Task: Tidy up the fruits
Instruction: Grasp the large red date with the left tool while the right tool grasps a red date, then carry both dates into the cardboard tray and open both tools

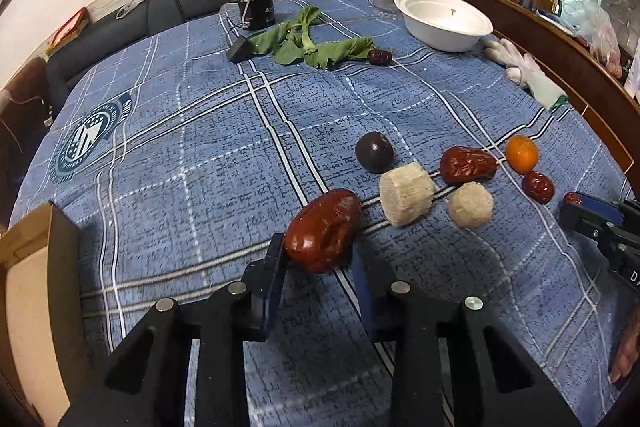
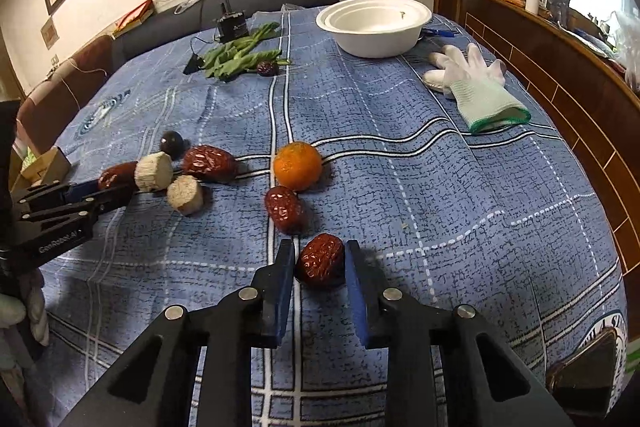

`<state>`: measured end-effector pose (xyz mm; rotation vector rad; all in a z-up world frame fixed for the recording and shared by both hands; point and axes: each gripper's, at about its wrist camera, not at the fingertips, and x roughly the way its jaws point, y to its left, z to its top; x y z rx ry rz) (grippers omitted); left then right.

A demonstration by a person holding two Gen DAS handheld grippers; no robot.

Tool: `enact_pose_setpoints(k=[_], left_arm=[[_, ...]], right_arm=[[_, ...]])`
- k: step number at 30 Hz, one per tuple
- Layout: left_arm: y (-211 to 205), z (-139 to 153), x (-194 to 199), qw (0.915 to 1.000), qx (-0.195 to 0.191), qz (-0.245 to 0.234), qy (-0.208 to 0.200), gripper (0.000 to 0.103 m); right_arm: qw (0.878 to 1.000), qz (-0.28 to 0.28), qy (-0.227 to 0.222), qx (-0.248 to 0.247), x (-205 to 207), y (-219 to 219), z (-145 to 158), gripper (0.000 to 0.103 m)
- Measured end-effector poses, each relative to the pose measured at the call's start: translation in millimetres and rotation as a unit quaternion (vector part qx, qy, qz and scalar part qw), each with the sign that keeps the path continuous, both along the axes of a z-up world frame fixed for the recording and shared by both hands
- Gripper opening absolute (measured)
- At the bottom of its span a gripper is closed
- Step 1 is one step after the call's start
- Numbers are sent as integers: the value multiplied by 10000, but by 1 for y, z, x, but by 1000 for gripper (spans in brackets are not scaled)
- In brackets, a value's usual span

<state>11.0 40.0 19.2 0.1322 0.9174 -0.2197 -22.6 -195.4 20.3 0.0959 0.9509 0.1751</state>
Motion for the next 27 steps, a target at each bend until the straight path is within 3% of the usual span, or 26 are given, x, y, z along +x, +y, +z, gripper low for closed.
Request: enact_pose_setpoints(k=[7,14,20,27], left_arm=[[23,33,-39,9971,-651,314,-240,31],[82,61,-95,9868,-1104,1098,-446,31],[157,66,-137,9706,-1183,2006,-614,31],[223,68,-165,9551,-1029,2657,-818,31]], right_arm=[[9994,189,-248,113,-22,6,24,27],[9955,733,-432,423,-45,40,51,27],[9836,1573,-500,733,-63,105,69,27],[9616,2487,-307,1123,-75,194,78,28]])
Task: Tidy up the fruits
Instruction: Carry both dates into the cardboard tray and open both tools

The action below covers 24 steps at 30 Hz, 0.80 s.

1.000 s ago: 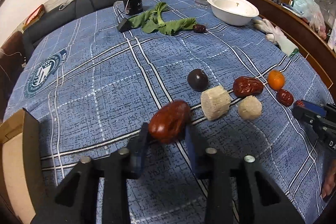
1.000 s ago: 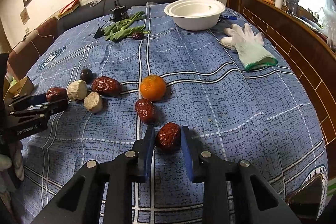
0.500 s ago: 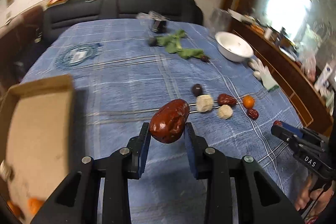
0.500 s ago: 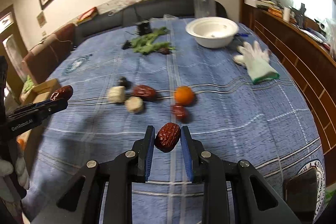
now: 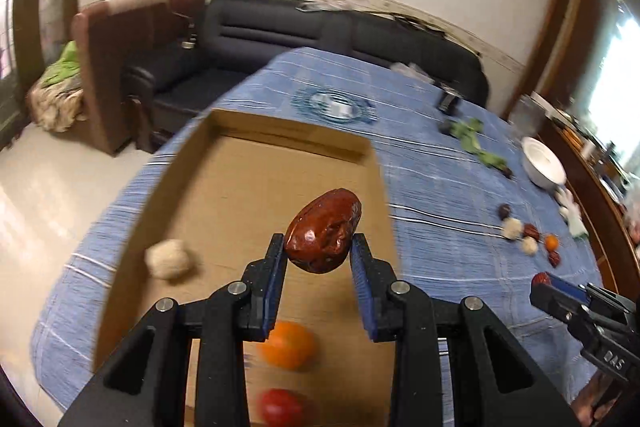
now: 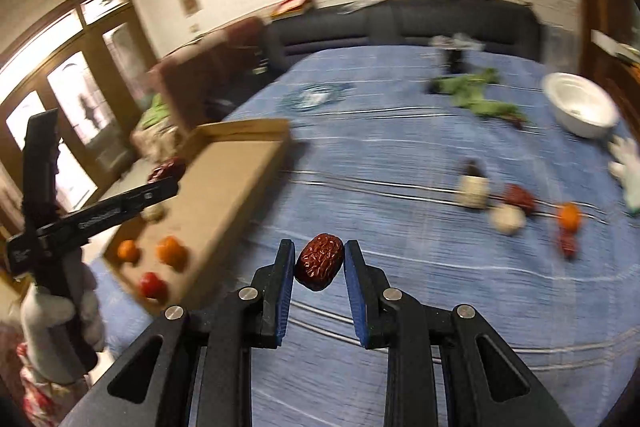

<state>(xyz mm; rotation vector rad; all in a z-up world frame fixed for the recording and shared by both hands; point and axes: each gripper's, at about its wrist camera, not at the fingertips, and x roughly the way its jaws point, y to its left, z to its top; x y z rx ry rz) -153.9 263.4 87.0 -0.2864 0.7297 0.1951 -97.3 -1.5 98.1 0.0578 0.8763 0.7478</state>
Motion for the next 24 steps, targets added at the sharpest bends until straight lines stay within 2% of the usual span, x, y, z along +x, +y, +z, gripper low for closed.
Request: enact_pose_setpoints(k=[6,11,15,20,22,24], left_arm=[[42,-9,13,9992,70,216,333,31],[55,-18,36,9975,174,172,669,31],[59,-26,41,9966,175,90,795,31],[63,-28,35,9974,-1,115,705,31],[62,-25,31,9977,-29,148,658,33],[61,-20,24,9980,3,219,588,40]], right_arm=[[9974,693,-85,-178,-5,82,1,28],[9933,1053,-32,-476,-1,141,-16,28],[9910,1158,56,-662,4,163,-32,28],[9884,1261,37,-849,4,179,-46,29],[9875,1323,49,-854,3,182,-48,29],[9878,1298,36,-857,2,182,-49,29]])
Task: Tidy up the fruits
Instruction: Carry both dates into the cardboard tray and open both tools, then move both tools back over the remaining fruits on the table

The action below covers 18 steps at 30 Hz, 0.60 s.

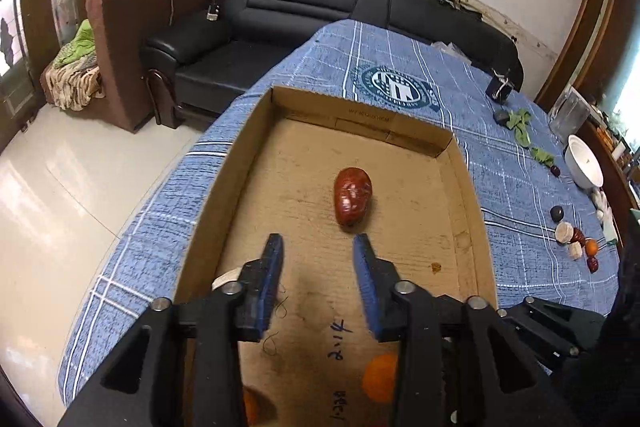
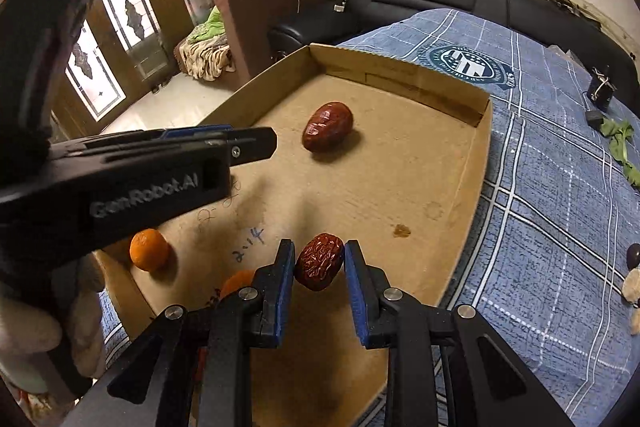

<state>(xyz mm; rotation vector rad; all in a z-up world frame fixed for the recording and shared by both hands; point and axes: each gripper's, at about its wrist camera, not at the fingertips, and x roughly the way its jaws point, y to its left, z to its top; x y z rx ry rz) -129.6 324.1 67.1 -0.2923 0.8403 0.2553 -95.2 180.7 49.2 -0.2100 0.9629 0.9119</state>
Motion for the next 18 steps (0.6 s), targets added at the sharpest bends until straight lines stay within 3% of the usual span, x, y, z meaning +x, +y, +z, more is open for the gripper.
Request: enact_pose_setpoints(k=[3,10,13,16,18], left_arm=[[-5,11,-11,9998,87,83,-138,44],[-35,34,-42,9982,61,282,-530,59],[-61,42,-44,9978,312,140,-562,66],[-84,50,-45,9966,503,55,-649,76],[-96,54,-46,9960,581,-42,-677,76]], right_arm=[[10000,-23,-21,92,-3,-5,6,30],[9968,-498,-119,620,-14,-53,32,46],[9934,-818,-59,802,-14,-83,34,53],[9895,-1168,-53,852,-14,-113,33,54],[9875,-1345,-93,817,-16,-131,32,54]])
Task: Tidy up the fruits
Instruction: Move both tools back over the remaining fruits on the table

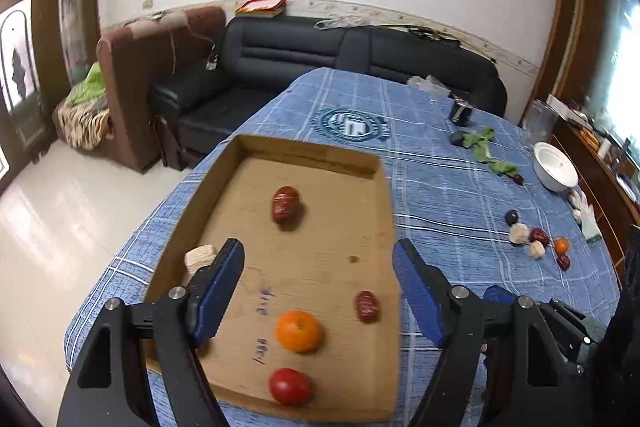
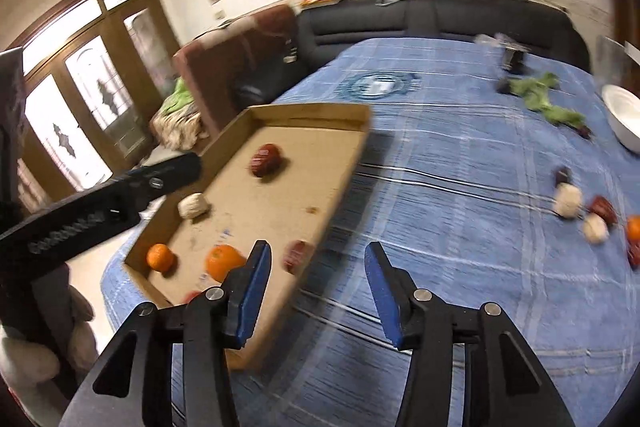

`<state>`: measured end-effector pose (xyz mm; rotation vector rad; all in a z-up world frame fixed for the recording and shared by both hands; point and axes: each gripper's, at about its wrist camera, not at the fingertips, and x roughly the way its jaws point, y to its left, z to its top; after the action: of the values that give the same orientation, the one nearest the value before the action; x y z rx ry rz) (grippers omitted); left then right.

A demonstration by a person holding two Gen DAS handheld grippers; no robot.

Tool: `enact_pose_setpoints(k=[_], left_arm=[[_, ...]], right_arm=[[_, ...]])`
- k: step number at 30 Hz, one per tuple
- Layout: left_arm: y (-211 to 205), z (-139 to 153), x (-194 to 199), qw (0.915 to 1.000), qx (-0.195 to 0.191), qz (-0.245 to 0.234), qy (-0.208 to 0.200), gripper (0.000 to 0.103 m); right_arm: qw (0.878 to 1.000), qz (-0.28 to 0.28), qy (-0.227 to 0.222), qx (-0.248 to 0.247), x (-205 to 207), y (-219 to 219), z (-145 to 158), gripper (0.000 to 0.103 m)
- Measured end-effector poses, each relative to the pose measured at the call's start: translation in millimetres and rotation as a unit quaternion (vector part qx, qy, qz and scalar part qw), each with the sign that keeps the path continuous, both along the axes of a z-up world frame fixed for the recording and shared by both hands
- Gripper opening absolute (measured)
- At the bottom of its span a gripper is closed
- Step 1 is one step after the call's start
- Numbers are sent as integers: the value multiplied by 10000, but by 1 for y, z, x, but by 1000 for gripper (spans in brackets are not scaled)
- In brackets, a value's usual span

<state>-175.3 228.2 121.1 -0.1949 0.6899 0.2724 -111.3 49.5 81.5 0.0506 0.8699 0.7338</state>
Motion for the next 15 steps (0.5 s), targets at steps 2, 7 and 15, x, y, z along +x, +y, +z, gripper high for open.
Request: enact_pose_setpoints(k=[2,7,15], left_arm=[[-15,3,-2,9998,132,-133,-9,77],[-43,5,-4,9987,318,-392,16,77],[-71,6,-2,9968,530,-591,72,77]], right_arm=[[9998,-193,12,-29,1,-19,-2,54],[9984,-545,108,53,2,-54,-3,58],[9969,-750,129,176,2,-80,-8,63]])
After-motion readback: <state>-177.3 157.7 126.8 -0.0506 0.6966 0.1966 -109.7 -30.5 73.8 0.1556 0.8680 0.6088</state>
